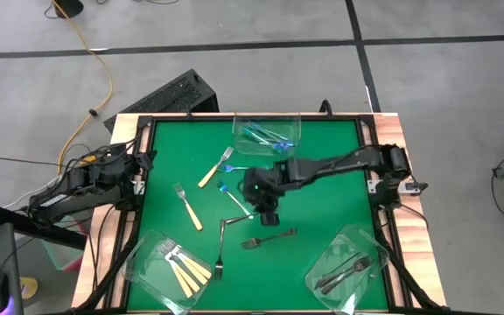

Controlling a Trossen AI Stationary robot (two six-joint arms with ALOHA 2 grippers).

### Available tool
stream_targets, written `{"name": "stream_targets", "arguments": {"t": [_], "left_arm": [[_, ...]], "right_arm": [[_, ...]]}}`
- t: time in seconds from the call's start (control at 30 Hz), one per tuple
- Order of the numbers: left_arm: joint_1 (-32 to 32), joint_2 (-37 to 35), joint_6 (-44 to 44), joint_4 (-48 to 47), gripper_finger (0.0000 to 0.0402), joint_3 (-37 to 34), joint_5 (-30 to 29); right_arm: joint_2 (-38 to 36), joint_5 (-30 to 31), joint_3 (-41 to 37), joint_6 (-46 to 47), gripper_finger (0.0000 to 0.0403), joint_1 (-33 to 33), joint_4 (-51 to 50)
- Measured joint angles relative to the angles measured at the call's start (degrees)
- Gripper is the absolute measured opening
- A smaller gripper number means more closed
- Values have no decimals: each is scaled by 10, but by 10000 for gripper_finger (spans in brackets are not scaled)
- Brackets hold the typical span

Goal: Sort silverware by color (type)
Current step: Put the black fork into the bottom right transparent bin

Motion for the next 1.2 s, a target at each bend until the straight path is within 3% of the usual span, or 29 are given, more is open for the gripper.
{"name": "stream_targets", "arguments": {"t": [0.33, 0.63, 1.0, 1.2], "left_arm": [[0, 0, 0, 0, 176, 0, -1], [0, 0, 10, 0, 176, 0, 3], [0, 0, 13, 0, 176, 0, 3], [0, 0, 13, 0, 176, 0, 3]], "right_arm": [[-1, 71, -49, 87, 123, 55, 62], [-1, 99, -50, 70, 126, 79, 72], [10, 103, -50, 69, 212, 114, 81], [56, 105, -49, 93, 224, 145, 101]]}}
